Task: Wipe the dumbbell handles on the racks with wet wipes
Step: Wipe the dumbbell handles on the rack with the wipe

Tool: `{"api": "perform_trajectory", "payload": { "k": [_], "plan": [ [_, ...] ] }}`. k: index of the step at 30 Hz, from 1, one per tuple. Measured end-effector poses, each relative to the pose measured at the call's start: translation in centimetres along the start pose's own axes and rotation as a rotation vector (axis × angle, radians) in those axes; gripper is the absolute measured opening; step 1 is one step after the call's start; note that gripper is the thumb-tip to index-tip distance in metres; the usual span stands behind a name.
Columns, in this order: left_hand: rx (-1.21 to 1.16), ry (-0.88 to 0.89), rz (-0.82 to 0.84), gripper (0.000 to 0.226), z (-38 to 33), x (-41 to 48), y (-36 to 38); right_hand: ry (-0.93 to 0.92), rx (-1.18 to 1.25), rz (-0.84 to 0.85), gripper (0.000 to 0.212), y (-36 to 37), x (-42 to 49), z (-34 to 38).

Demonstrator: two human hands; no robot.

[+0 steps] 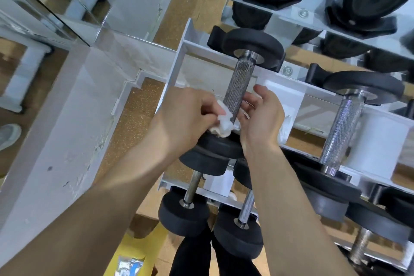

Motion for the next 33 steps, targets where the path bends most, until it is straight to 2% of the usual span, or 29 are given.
{"api": "perform_trajectory", "payload": {
  "k": [2, 4, 7, 9, 11, 13, 16, 18, 21, 28, 33],
  "plan": [
    [0.093, -0.025, 0.073, 0.016, 0.6, -0.4, -0.3, -0.012, 0.005, -0.006, 0.027, 0.1, 0.0, -0.1],
    [0.083, 0.01, 0.041, 0.013, -0.1, -0.1, -0.4, -0.011, 0.002, -0.012, 0.027, 0.1, -0.2, 0.0],
    [-0.115, 0.035, -0.168, 0.006, -1.9, 2.0, 0.2, -0.019, -0.007, -0.009, 0.024, 0.2, -0.2, 0.0],
    [-0.167, 0.028, -0.31, 0.009, -2.7, 4.4, 0.6, -0.033, -0.015, -0.001, 0.022, 0.3, 0.0, -0.1],
    [-0.241, 0.013, -0.372, 0.013, -2.5, 6.5, 0.8, -0.043, -0.029, 0.001, 0.019, 0.3, 0.3, -0.3],
    [-0.393, -0.057, -0.306, 0.018, -1.0, 7.5, 1.4, -0.049, -0.039, 0.001, 0.017, 0.3, 0.5, -0.4],
    [-0.503, -0.136, -0.071, 0.025, 1.5, 5.1, 2.6, -0.056, -0.041, -0.014, 0.015, 0.2, 0.7, -0.5],
    [-0.425, -0.122, 0.003, 0.028, 2.5, 3.0, 2.2, -0.056, -0.044, -0.029, 0.016, 0.1, 0.8, -0.6],
    [-0.202, -0.038, 0.02, 0.013, 2.5, 1.0, 0.7, -0.06, -0.008, -0.06, 0.016, -0.2, 1.2, -0.7],
    [-0.096, 0.193, -0.228, 0.003, -1.5, 3.1, 1.0, -0.089, -0.06, -0.054, 0.024, 0.2, 1.1, -1.1],
    [-0.012, 0.222, -0.297, 0.013, -2.8, 4.9, 1.5, -0.083, -0.038, -0.073, 0.02, 0.1, 0.5, -0.7]
  ]
}}
Point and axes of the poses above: each hand's wrist, its own x-axis towards the middle knuckle, its own y-axis out of the palm, z = x × y, the point moved 3 cm from there along x, towards the middle knuckle, and after that the axes turned 7 degrees about -x, right-handed, at the moved point
